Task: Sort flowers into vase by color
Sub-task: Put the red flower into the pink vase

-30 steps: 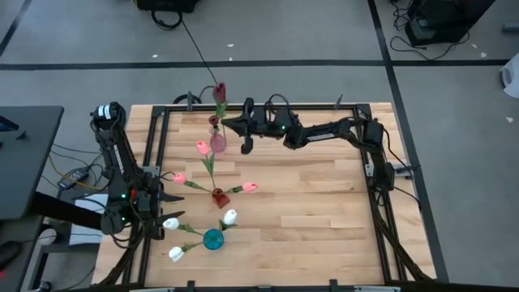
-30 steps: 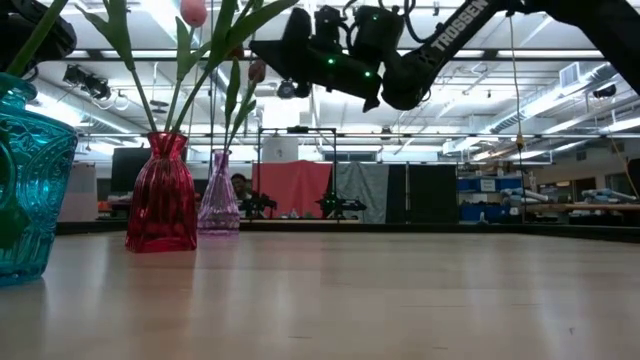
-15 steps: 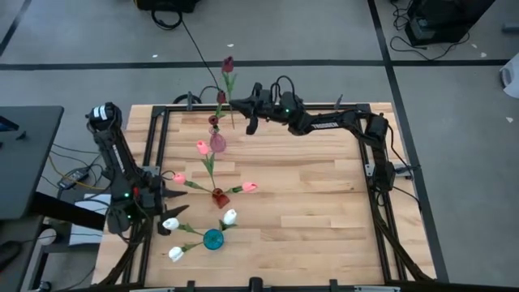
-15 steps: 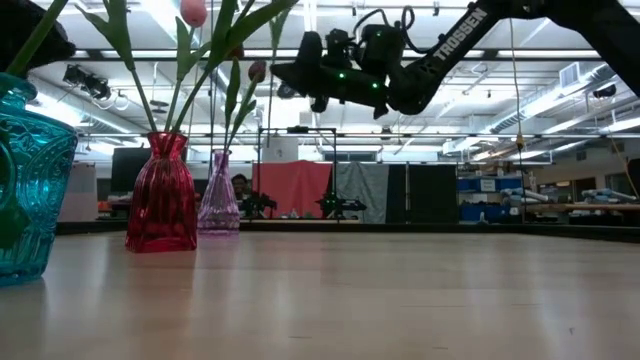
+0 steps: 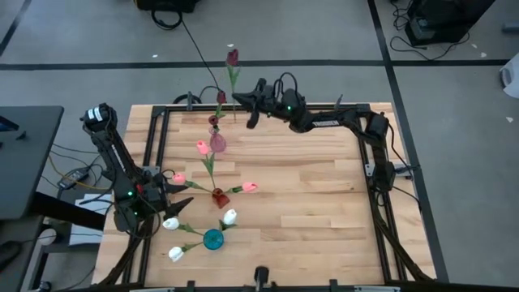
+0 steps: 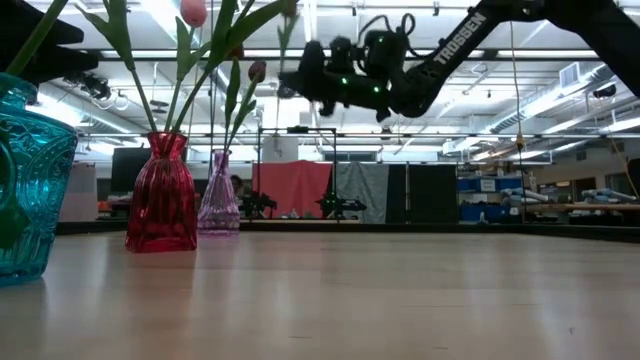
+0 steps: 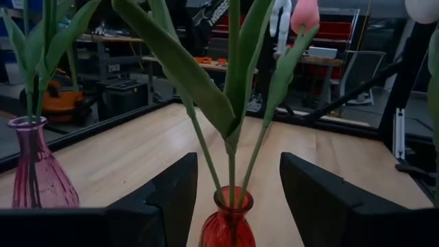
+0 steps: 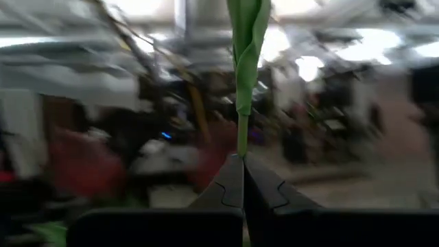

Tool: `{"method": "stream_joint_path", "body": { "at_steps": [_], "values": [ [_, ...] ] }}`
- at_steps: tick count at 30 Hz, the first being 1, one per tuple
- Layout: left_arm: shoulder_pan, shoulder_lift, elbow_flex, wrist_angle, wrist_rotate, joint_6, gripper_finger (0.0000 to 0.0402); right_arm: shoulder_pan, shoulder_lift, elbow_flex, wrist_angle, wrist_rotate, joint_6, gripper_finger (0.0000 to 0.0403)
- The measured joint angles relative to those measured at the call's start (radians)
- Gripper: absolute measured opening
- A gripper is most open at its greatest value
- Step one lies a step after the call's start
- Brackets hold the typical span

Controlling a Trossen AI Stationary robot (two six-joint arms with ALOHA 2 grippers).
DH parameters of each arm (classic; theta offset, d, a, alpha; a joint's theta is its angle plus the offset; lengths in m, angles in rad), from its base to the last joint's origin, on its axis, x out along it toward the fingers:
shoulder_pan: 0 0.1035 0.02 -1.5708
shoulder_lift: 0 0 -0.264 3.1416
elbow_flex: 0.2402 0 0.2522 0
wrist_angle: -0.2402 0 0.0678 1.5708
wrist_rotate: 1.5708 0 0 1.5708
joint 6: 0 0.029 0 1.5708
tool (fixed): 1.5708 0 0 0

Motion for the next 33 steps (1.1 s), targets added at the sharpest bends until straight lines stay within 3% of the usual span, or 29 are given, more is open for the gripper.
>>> {"method": "stream_joint_path", "body": {
  "at_steps": [6, 9, 19, 23, 28, 33],
  "values": [
    [0.0, 0.0, 0.0, -0.001, 0.0, -0.019, 0.0214, -0.055, 0.019, 0.003, -0.036, 0.028, 0.051, 0.0005],
    [0.0, 0.0, 0.0, -0.001, 0.0, -0.016, 0.0214, -0.073, 0.065, 0.052, -0.027, -0.008, 0.091, 0.0005],
    [0.0, 0.001, 0.0, 0.01, 0.0, -0.017, 0.0214, -0.102, 0.284, 0.442, -0.175, -0.225, 0.217, 0.0005],
    [0.0, 0.001, 0.0, -0.005, -0.001, -0.015, 0.0214, -0.101, 0.354, 0.562, -0.23, -0.241, 0.224, 0.0005],
    [0.0, 0.001, 0.0, -0.004, -0.001, -0.015, 0.0214, -0.079, 0.409, 0.672, -0.216, -0.307, 0.298, 0.0004],
    [0.0, 0.001, 0.0, -0.003, -0.001, -0.015, 0.0214, -0.05, 0.43, 0.693, -0.227, -0.336, 0.285, 0.0005]
  ]
}}
